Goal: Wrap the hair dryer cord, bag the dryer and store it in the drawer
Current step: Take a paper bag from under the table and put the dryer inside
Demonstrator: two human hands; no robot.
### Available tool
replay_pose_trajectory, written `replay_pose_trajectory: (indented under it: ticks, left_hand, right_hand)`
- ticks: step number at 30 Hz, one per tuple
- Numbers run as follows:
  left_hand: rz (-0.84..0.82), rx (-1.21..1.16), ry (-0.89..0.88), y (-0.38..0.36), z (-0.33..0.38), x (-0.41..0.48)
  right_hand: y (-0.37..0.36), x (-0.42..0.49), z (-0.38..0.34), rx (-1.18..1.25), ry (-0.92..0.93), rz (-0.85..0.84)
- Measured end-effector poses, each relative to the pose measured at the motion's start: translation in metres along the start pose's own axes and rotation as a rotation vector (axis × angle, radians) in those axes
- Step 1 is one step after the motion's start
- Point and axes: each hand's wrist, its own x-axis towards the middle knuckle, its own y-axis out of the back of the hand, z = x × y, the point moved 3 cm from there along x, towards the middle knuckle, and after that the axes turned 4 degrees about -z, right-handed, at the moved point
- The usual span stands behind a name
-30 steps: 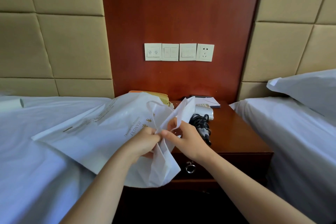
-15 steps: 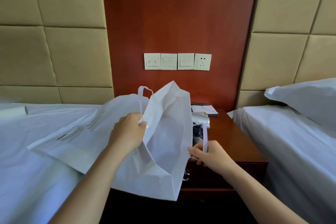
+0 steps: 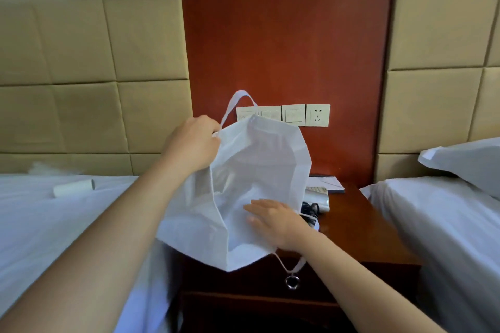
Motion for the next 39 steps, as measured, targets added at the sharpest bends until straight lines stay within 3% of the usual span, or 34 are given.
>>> replay_pose_trajectory:
  ticks: [8, 12, 17, 21, 25, 29, 31, 35, 39]
  left_hand:
    - [0.272, -0.023, 0.034, 0.03, -0.03, -0.008]
    - [0.305, -0.04, 0.062, 0.042, -0.045, -0.004]
    - [0.095, -0.079, 0.062, 0.033, -0.049, -0.001]
    - [-0.029, -0.093, 0.051, 0.023, -0.048, 0.003]
    - [0.004, -0.123, 0.121, 0.014, -0.051, 0.009]
    - [-0.041, -0.127, 0.138, 0.0, -0.042, 0.01]
    - [-0.051, -0.131, 0.149, -0.005, -0.037, 0.009]
    - [-0.055, -0.096, 0.133, -0.009, -0.033, 0.006]
    - [-0.12, -0.125, 0.094, -0.007, -0.034, 0.003]
  right_hand:
    - [-0.039, 0.045, -0.007, -0.014, -0.145, -0.342]
    - [-0.053, 0.052, 0.0, -0.106, -0.212, -0.447]
    - [-0.019, 0.043, -0.009, 0.235, -0.092, -0.236]
    - [0.031, 0.005, -0.007, 0.272, 0.04, -0.013]
    - [0.05, -0.033, 0.029, 0.399, -0.083, 0.16]
    - [0.045, -0.043, 0.081, 0.388, -0.342, 0.368]
    - [0.035, -0.04, 0.104, 0.356, -0.523, 0.359]
    - [0.004, -0.022, 0.131, 0.368, -0.729, 0.161]
    - [-0.017, -0.004, 0.141, 0.606, -0.86, 0.133]
